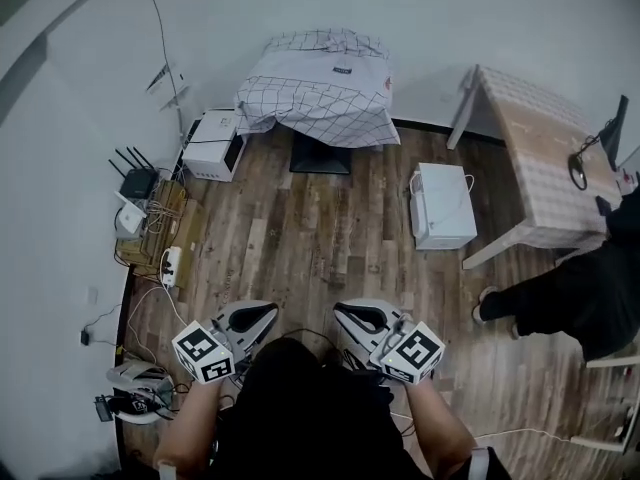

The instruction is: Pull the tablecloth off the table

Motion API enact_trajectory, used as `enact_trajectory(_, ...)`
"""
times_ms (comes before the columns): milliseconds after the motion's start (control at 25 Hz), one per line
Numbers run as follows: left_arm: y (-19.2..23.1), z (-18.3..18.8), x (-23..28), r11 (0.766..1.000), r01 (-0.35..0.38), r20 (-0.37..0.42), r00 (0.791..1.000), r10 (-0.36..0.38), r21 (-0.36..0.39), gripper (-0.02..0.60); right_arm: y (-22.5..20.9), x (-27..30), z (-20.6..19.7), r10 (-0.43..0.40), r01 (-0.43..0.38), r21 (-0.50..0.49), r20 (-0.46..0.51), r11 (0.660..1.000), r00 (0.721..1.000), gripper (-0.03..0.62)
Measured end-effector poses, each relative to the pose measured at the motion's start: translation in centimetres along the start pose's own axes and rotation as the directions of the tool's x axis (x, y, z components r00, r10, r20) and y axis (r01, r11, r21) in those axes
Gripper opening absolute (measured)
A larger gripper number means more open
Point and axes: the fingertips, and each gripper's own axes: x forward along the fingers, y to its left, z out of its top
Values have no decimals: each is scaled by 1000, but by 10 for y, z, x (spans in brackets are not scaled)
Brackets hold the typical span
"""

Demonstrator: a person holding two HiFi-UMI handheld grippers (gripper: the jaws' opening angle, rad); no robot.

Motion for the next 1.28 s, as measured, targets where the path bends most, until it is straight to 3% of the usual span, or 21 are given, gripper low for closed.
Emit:
enact_trajectory(280,20,-4,-15,998,-32,-20,999,31,-49,6,-14,31,-4,-9,9,3,-15,1000,1000,25)
enact_trajectory(520,66,2,23,998,8,-16,1000,-9,-64,6,-50,44,-6,-42,43,26,-36,999,998,25)
enact_trajectory(760,145,36,66,996,48,16,999,-47,-80,6,-118,83,-4,-98,105,51,-116,993,988,25)
enact_trajectory(920,210,67,74,995,63,34,998,-60,-81,6,-175,137,33,-132,139,73,-94,988,987,25)
enact_trajectory(1080,266,93,76,993,99,58,994,-95,-67,6,-214,181,69,-165,169,30,-99,985,981,25)
enact_trajectory(1280,322,109,97,988,132,43,991,-128,-81,6,-254,204,82,-231,235,24,-108,972,967,25)
